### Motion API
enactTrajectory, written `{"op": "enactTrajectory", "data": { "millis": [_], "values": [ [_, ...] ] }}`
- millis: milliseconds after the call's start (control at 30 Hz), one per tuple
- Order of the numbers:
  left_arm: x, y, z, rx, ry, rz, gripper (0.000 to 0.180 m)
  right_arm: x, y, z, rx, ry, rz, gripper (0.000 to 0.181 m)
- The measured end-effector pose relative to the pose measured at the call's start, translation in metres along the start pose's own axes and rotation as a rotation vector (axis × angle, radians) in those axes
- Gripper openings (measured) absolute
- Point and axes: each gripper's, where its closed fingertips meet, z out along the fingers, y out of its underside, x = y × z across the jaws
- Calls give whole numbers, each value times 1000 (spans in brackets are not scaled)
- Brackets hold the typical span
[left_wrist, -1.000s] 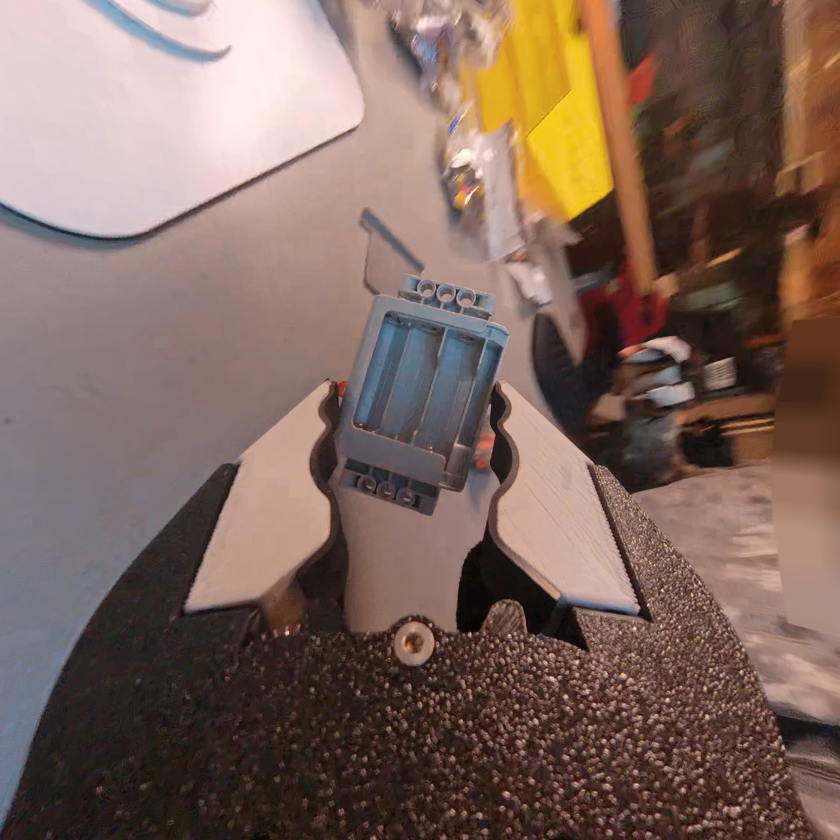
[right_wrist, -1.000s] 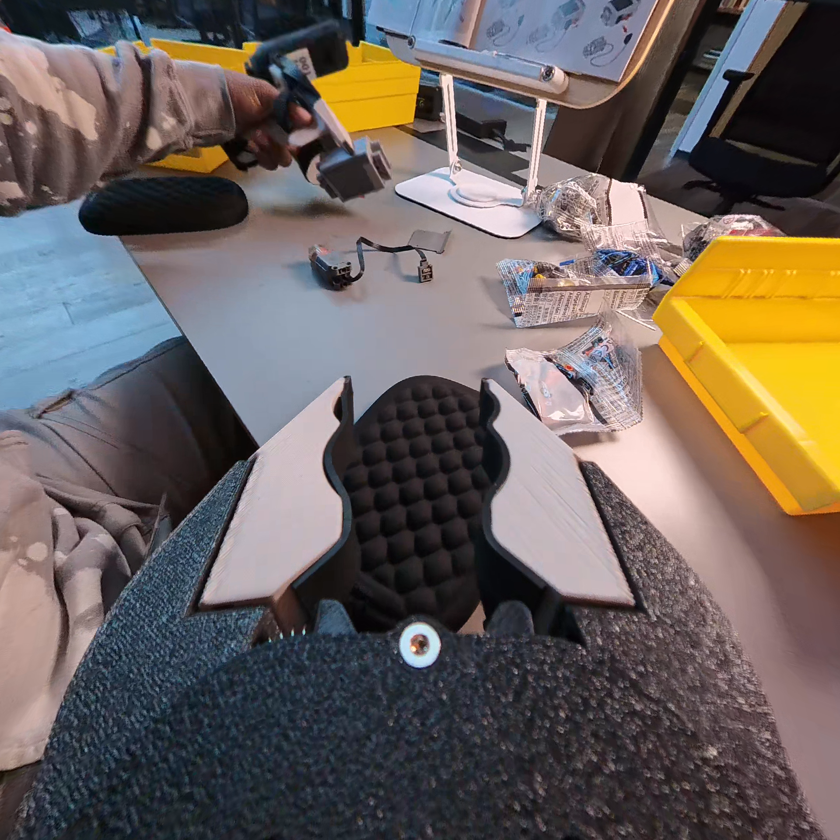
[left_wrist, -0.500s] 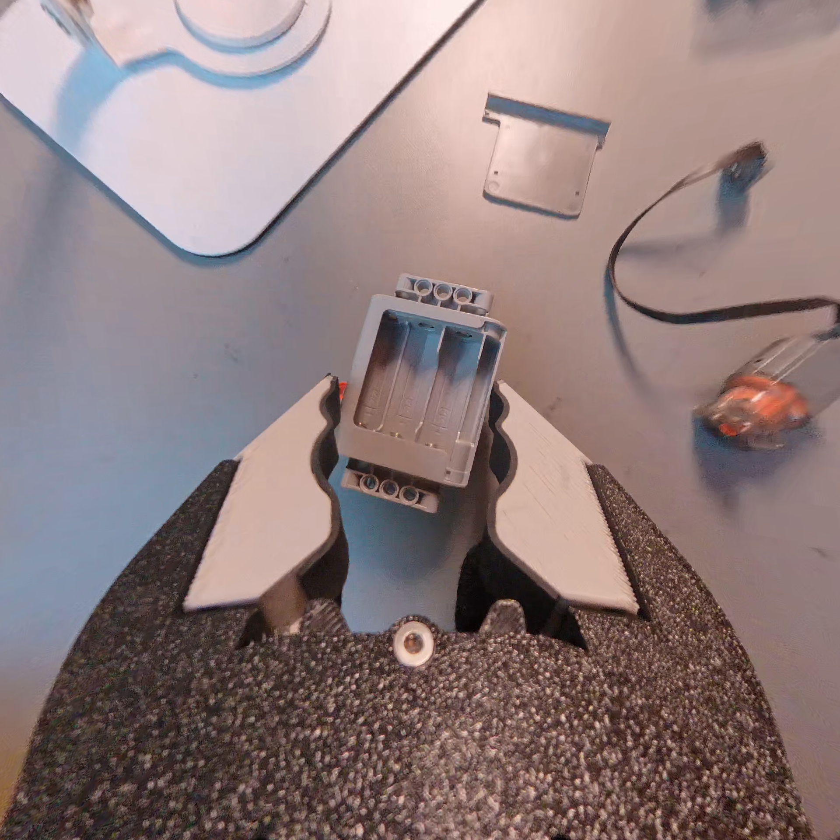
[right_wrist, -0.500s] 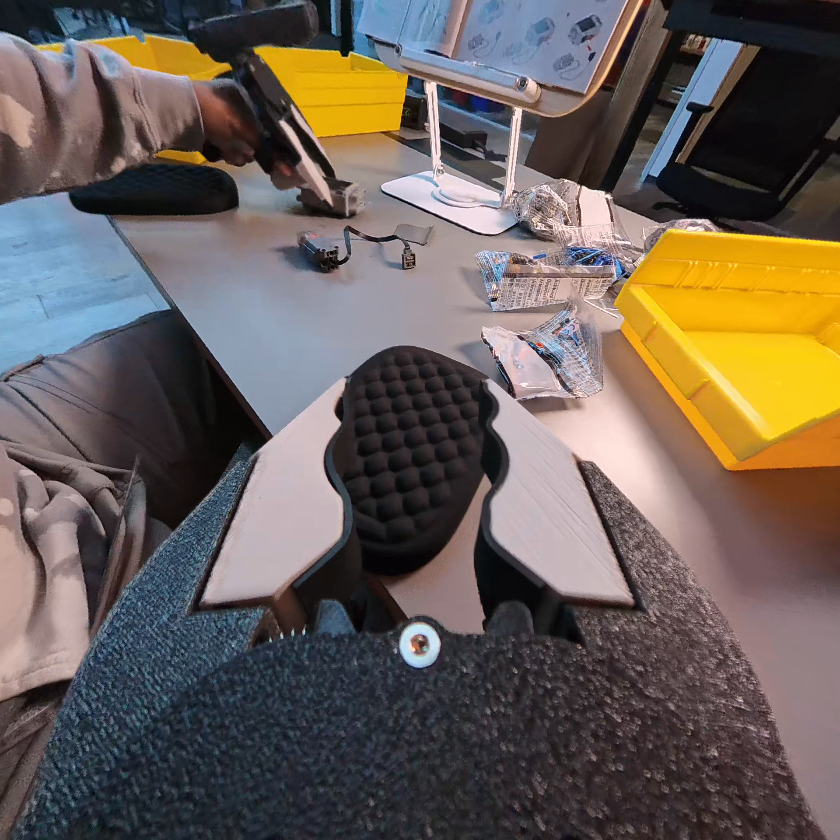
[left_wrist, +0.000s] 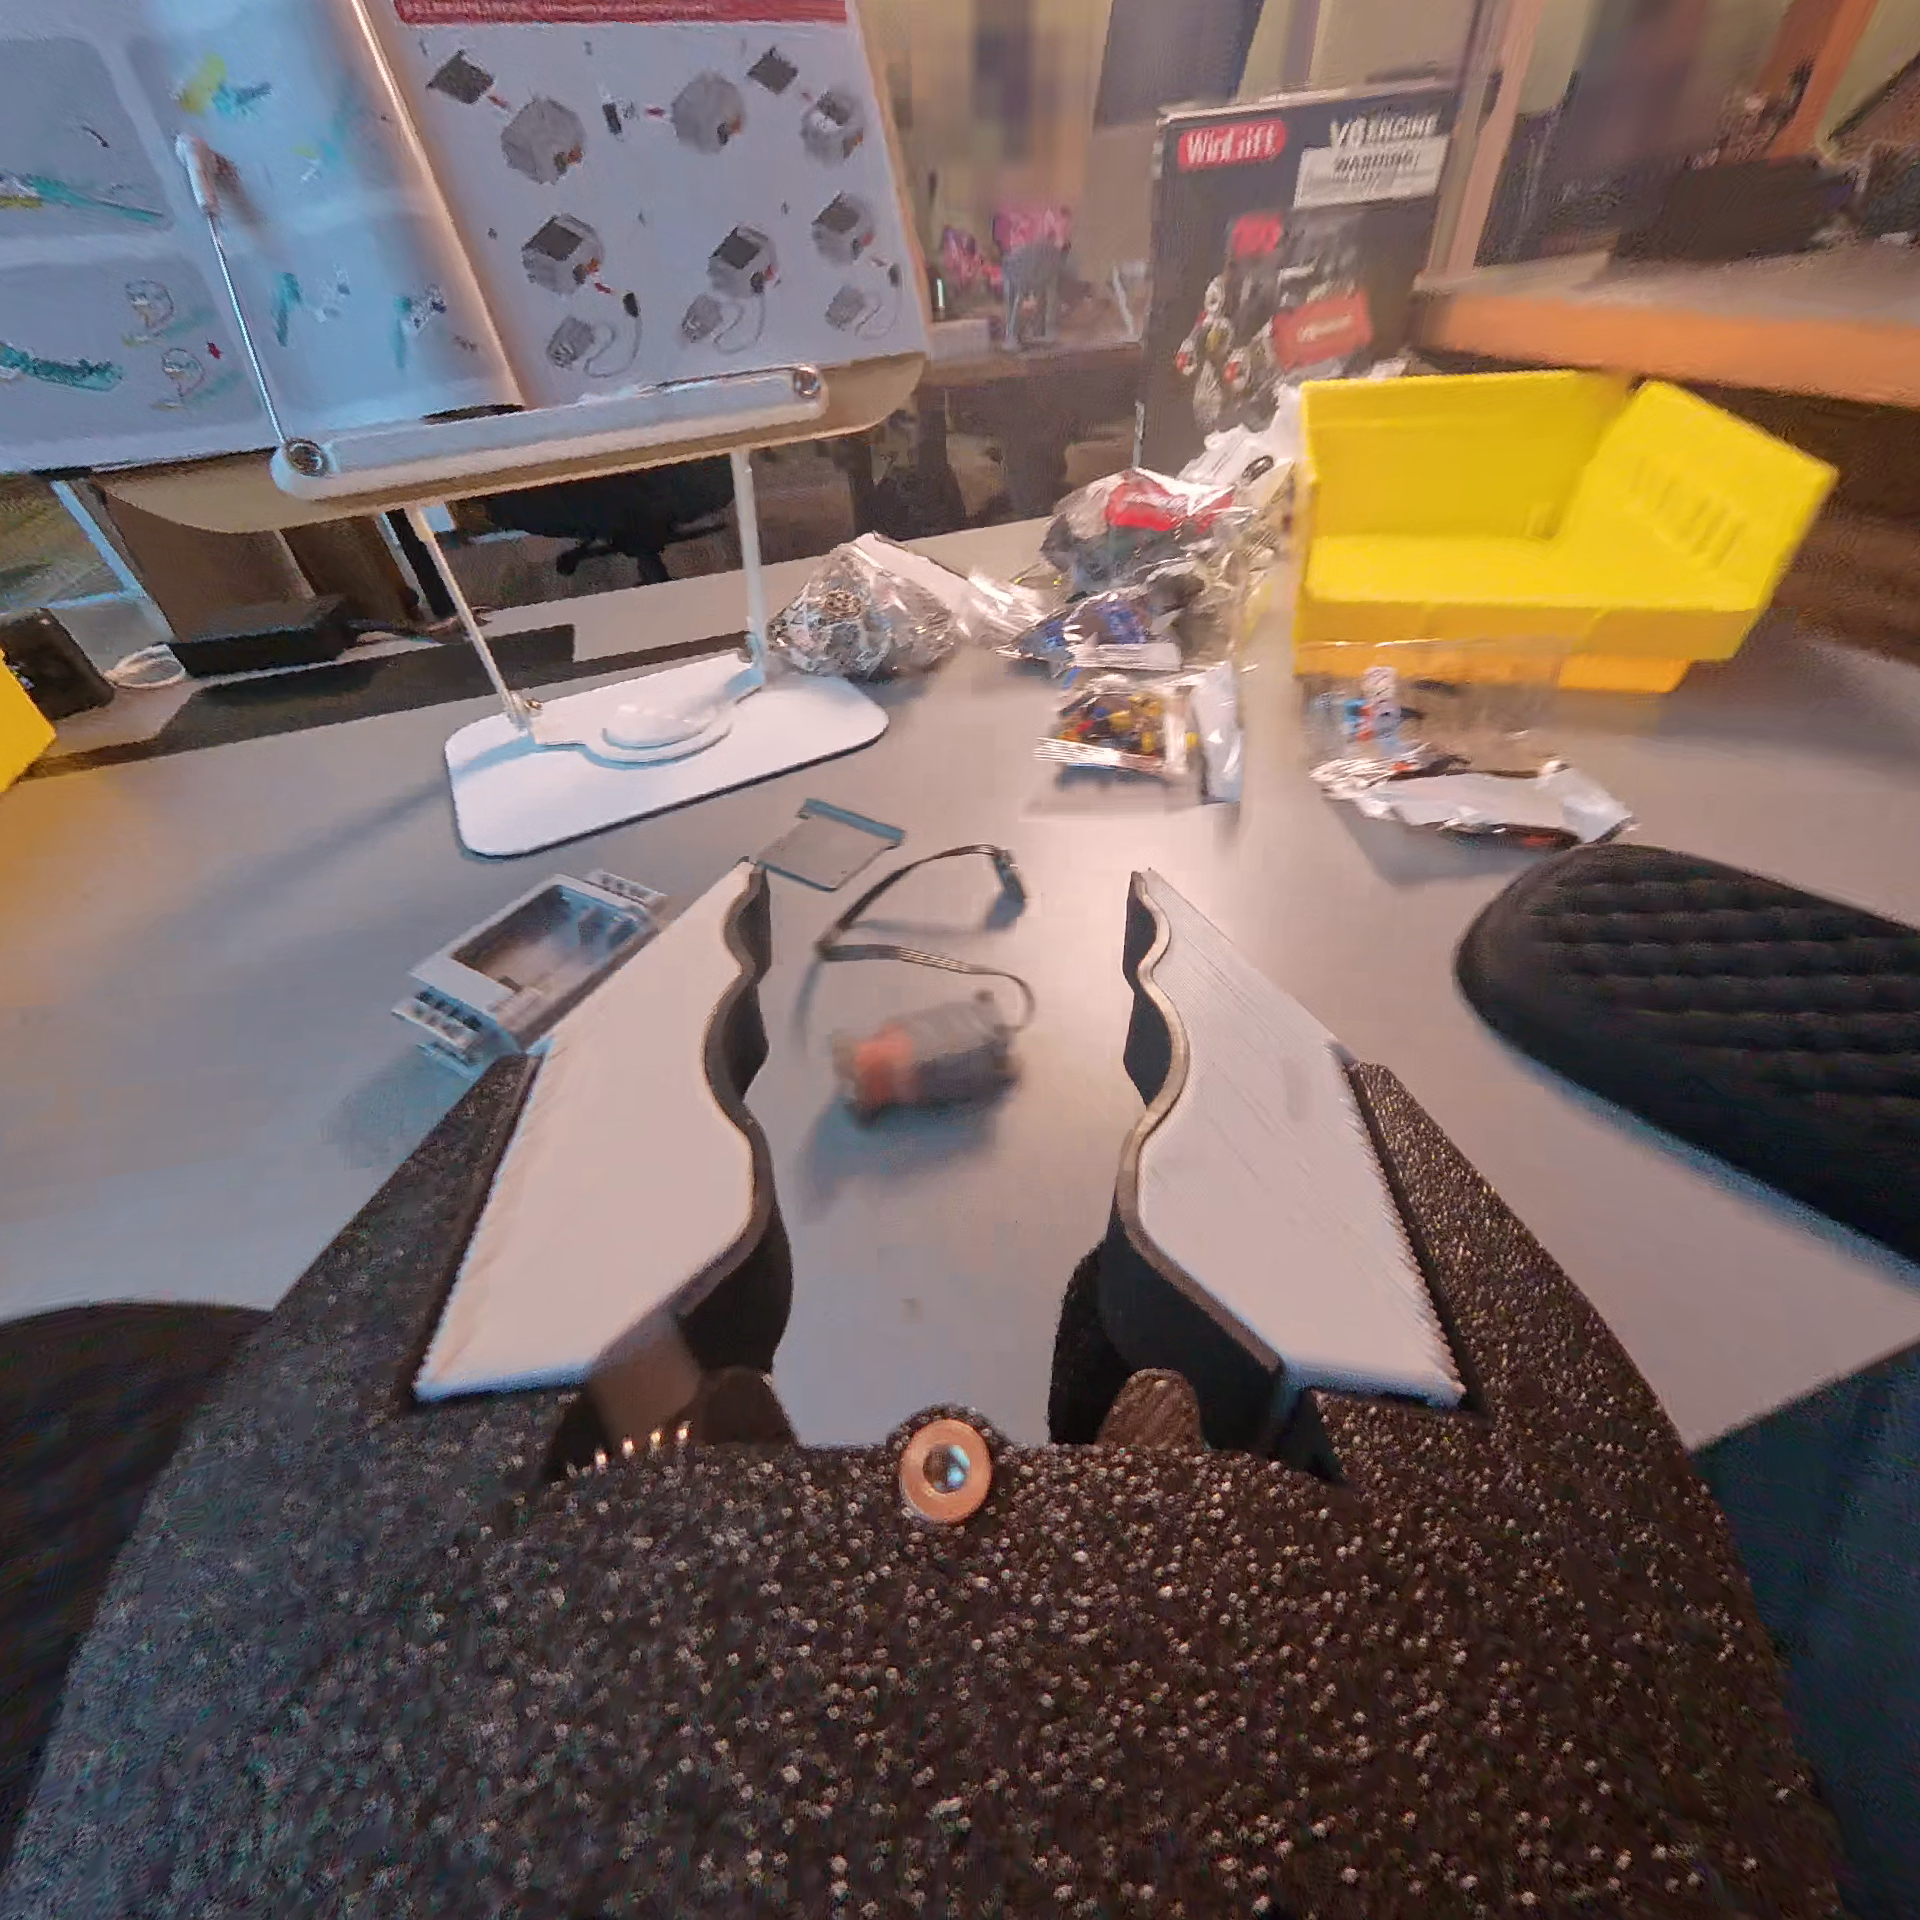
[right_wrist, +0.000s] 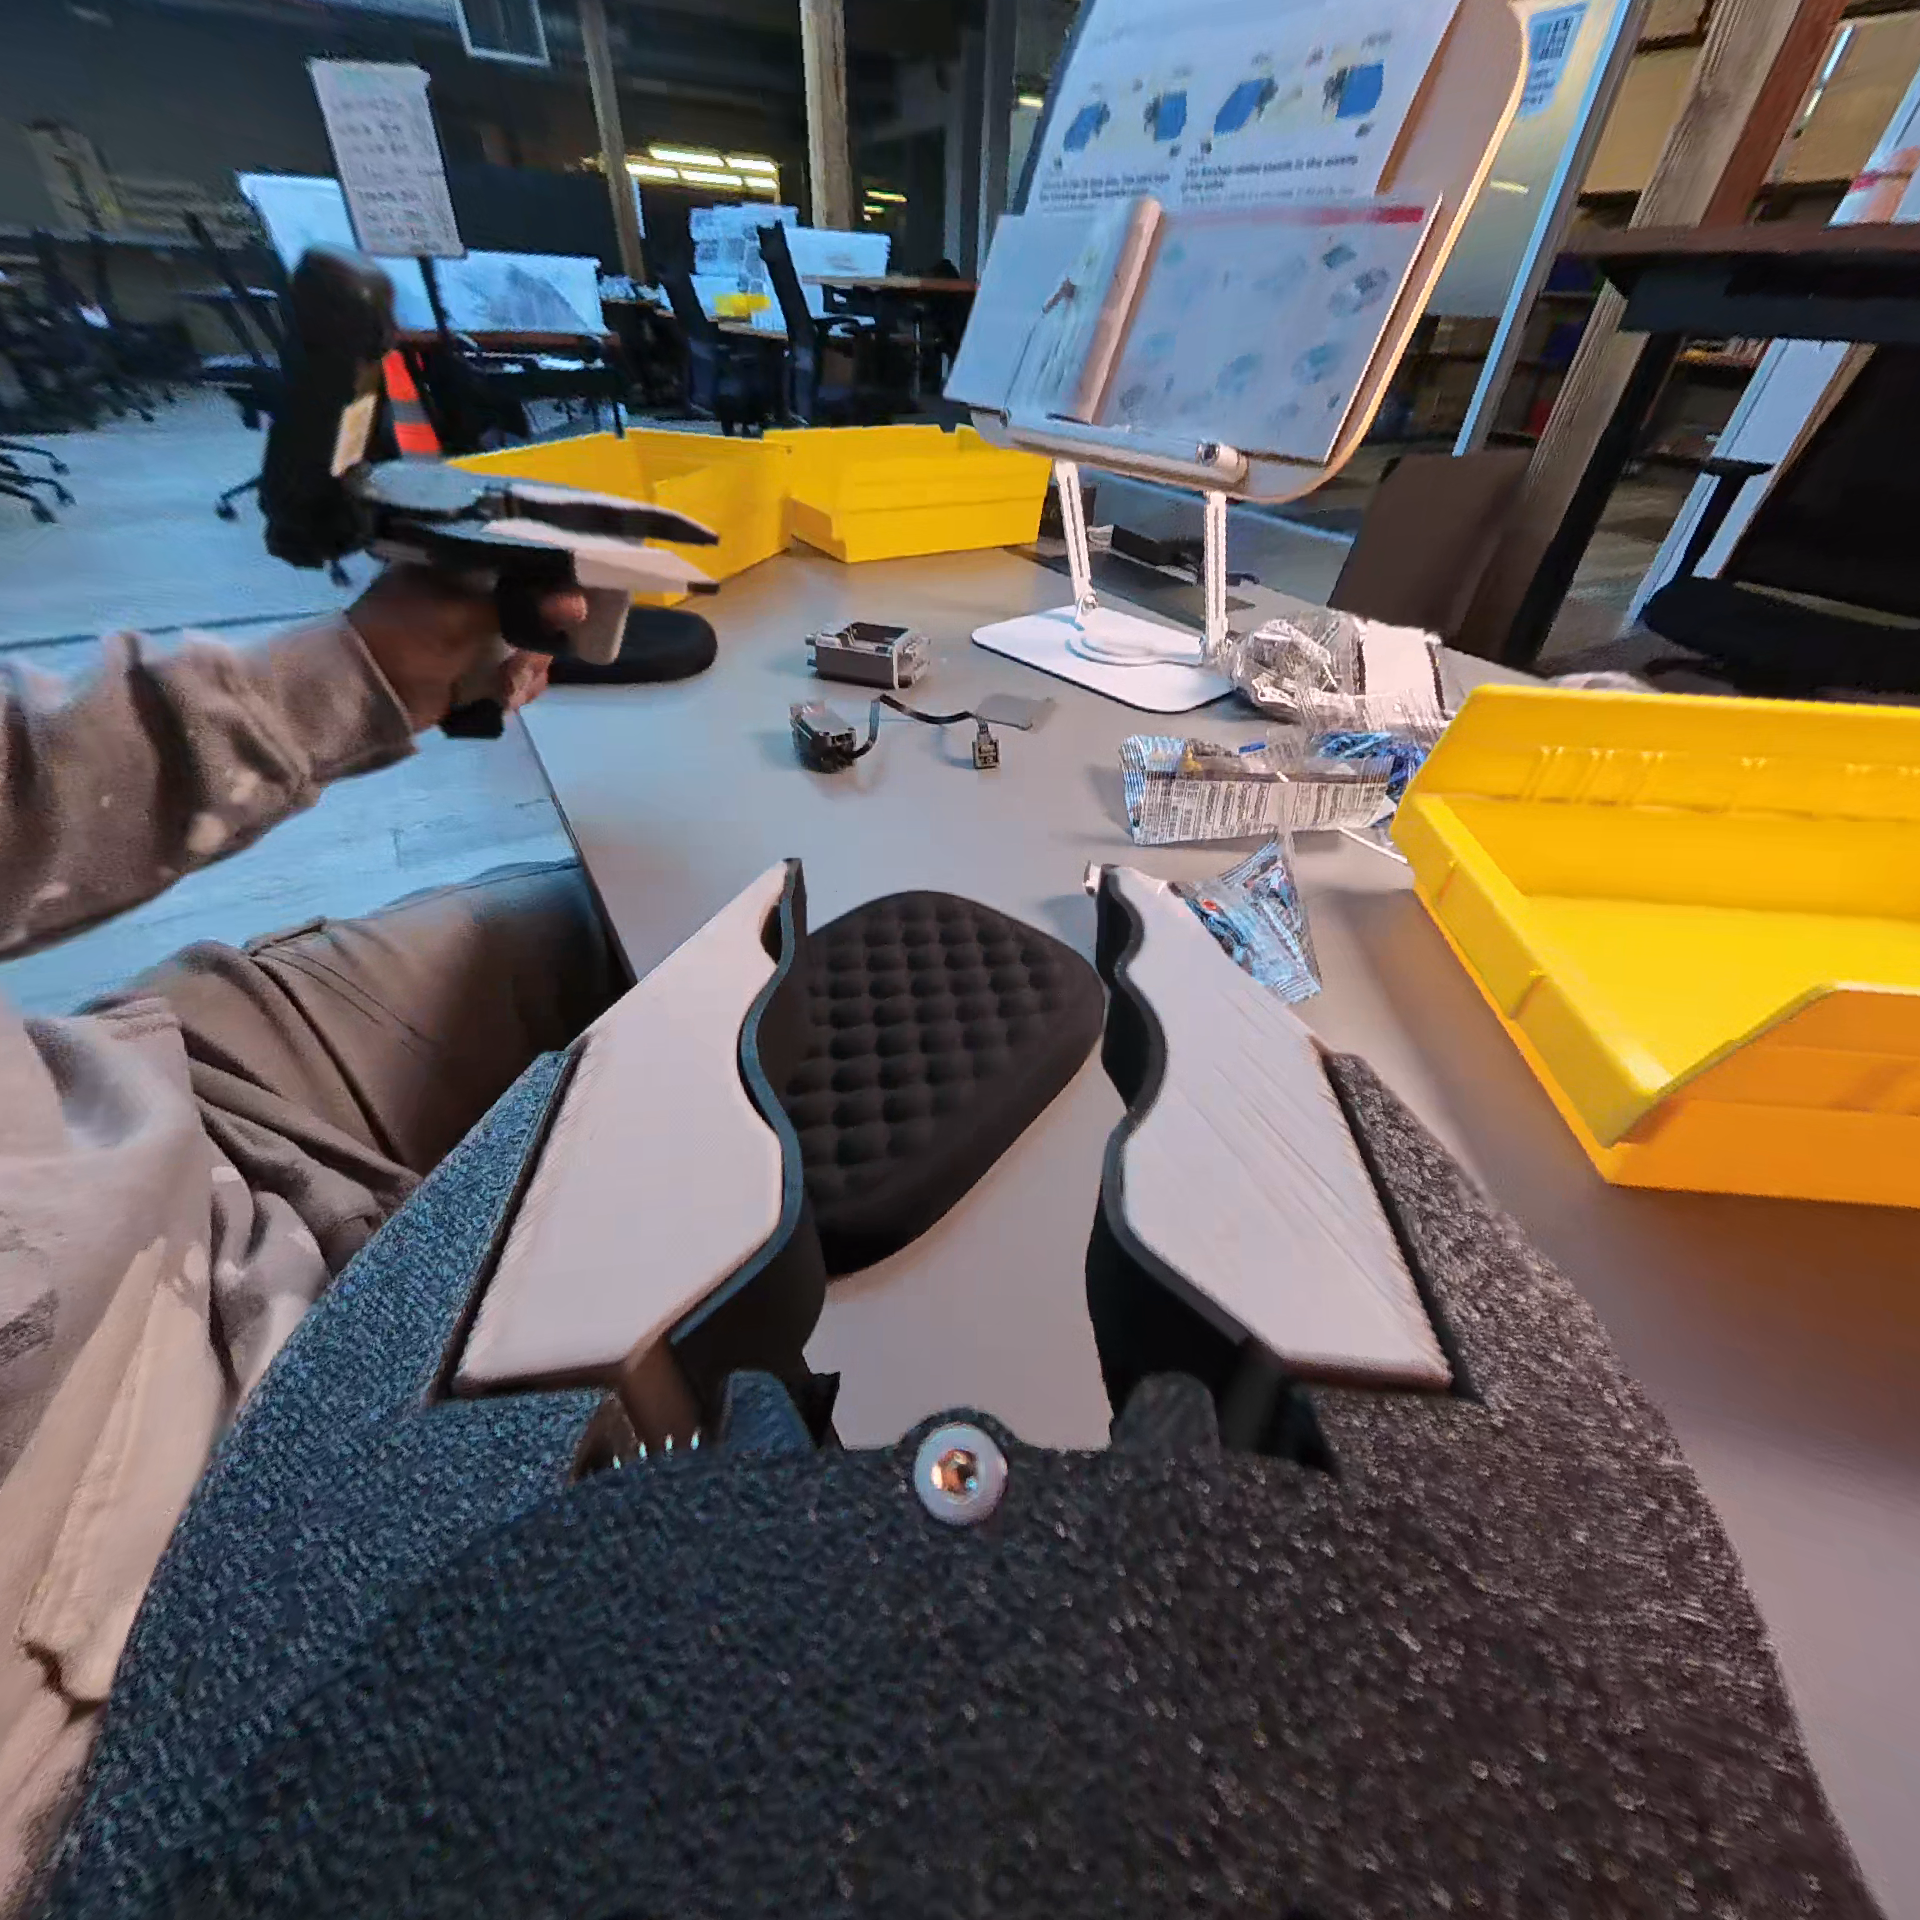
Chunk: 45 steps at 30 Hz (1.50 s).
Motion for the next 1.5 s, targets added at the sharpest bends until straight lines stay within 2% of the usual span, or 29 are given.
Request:
{"op": "enactTrajectory", "data": {
  "millis": [167,300,467,600,767,867,1033,1267,1367,1500],
  "values": [
    [86,-12,-27,88,82,-87,66,-3,-23,-70,35,100,-100,55],
    [152,-42,-27,168,174,-93,65,13,-17,-166,-21,245,-72,55],
    [248,-69,-13,261,268,-112,64,81,-38,-328,-163,503,-205,49],
    [337,-77,10,239,372,-68,64,173,-80,-465,-271,657,-227,48],
    [428,-91,37,215,449,28,64,299,-54,-623,-607,769,-154,48],
    [473,-98,54,194,473,69,64,343,0,-695,-777,725,-26,47],
    [540,-116,79,163,504,161,63,355,99,-743,-919,482,189,43],
    [650,-153,118,133,678,209,59,327,190,-754,-1095,175,272,43],
    [684,-162,132,137,734,212,59,320,209,-750,-1073,119,266,40],
    [710,-153,149,98,783,189,59,268,231,-720,-1083,-91,241,36]
  ]
}}
